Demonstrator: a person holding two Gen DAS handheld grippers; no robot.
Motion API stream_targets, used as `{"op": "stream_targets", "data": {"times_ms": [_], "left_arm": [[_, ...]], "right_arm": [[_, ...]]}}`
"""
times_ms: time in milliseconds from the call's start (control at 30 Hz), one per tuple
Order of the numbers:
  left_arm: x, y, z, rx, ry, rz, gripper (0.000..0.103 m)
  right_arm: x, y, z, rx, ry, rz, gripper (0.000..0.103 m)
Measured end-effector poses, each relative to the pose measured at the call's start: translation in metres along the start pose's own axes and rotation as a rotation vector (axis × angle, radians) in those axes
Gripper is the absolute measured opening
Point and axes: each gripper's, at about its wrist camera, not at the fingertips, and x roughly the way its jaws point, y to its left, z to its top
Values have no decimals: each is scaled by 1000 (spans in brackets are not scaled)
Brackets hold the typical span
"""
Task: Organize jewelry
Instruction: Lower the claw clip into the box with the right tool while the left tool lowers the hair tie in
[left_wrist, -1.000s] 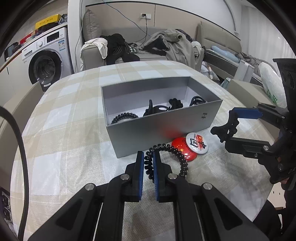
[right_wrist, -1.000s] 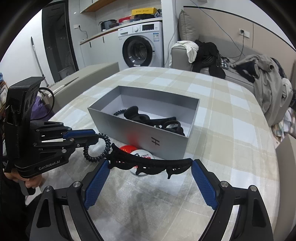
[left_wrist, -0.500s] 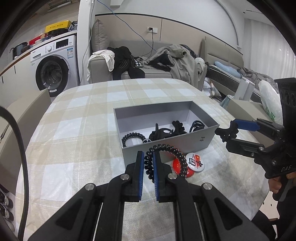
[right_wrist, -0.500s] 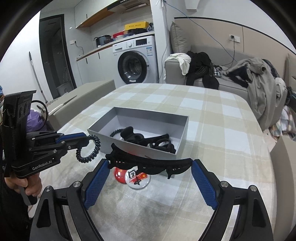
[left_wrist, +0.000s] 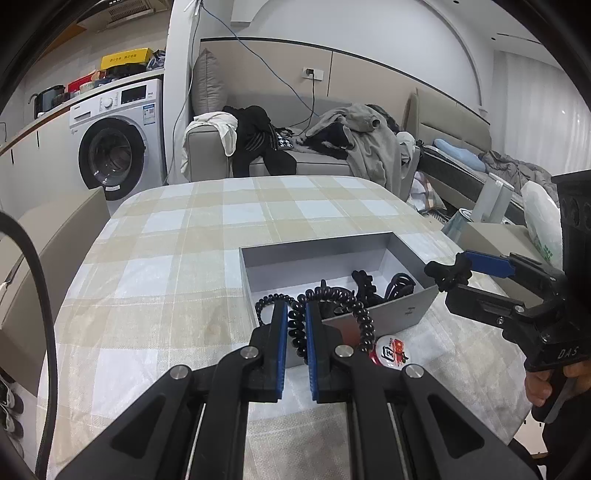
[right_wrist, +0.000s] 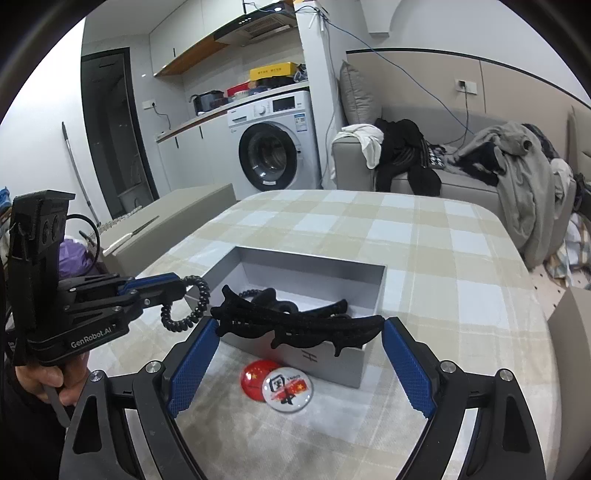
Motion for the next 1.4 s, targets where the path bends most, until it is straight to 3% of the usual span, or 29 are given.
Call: {"op": "stream_targets", "data": {"times_ms": [367,1400], "left_arm": [[6,9,12,-34,-18,6,5],[33,5,21,-5,-1,51,5]], "right_arm": [[14,-1,12,13,-8,14,90],[45,-13,19,85,12,-20,90]]}}
